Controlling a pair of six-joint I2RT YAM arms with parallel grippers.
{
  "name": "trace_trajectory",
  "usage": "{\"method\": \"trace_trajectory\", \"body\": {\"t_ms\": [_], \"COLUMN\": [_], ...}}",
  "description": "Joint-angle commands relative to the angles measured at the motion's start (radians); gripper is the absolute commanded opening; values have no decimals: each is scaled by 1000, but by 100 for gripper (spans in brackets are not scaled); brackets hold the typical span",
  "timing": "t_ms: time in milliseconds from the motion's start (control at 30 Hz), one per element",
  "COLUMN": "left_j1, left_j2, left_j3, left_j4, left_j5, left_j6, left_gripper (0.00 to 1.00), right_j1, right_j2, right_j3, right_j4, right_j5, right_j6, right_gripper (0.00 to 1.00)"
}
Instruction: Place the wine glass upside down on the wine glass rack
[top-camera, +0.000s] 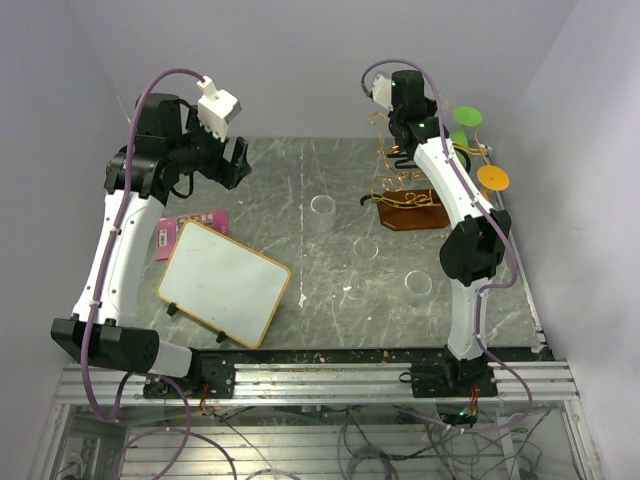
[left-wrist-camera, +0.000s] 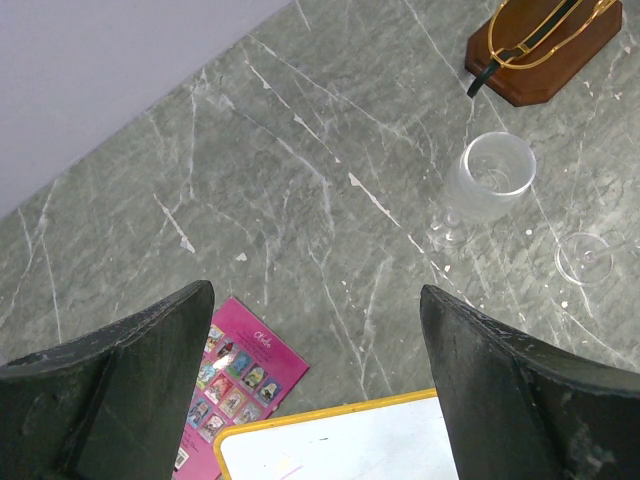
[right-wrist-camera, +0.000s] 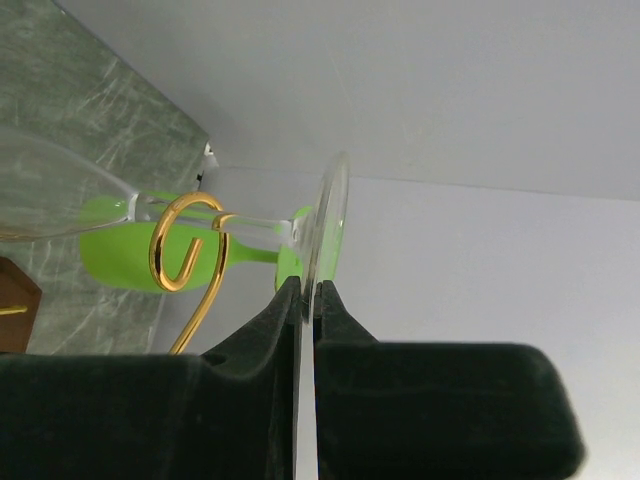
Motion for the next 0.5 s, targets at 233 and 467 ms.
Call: {"method": "trace_trajectory", "body": {"t_ms": [233, 467], "left_j1": [13, 13], "left_j2": [0, -3], "left_j3": [-12, -18], "left_j4": [12, 14], "left_j5": [20, 20], "left_j6": [2, 2], "left_gripper": [95, 95], "right_j1": [12, 18], "right_j2": [1, -15], "right_j3": [22, -1], "right_j4": [32, 28], "right_j5": [-29, -29], "right_j6": [31, 35], "right_gripper": [0, 0]}}
